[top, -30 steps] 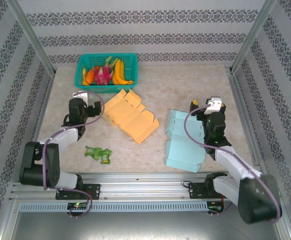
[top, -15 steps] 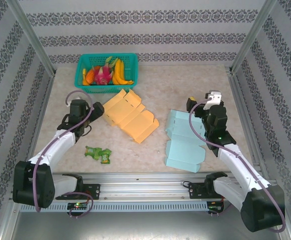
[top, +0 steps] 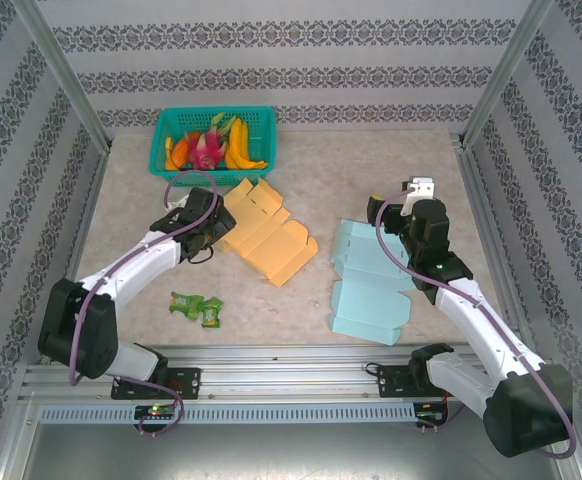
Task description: Fold the paper box
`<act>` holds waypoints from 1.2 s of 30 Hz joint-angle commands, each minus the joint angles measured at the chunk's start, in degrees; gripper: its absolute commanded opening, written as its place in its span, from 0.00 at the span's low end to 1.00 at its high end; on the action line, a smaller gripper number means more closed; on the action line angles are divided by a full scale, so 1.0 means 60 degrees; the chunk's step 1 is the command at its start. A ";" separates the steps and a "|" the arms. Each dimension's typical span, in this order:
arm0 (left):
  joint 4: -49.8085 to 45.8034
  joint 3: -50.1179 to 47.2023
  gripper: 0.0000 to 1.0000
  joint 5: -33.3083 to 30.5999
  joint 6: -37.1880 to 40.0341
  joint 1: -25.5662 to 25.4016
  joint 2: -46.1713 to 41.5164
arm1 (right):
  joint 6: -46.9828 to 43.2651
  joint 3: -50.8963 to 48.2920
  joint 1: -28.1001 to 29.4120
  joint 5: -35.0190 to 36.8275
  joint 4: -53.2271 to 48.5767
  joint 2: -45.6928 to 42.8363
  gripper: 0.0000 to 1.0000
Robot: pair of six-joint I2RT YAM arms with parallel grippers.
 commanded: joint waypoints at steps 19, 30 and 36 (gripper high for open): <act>-0.0161 0.0885 0.64 -0.0276 -0.0133 0.0101 0.1843 | -0.0237 0.0540 0.0313 -0.0072 -0.0430 0.0057 0.98; 0.0370 0.0328 0.42 -0.0348 0.0246 0.0271 0.1693 | -0.0498 0.0712 0.0650 0.0084 -0.0502 0.0302 0.98; 0.0570 0.0131 0.23 -0.0357 0.0687 0.0352 0.1491 | -0.0651 0.0847 0.0886 0.0217 -0.0584 0.0484 0.98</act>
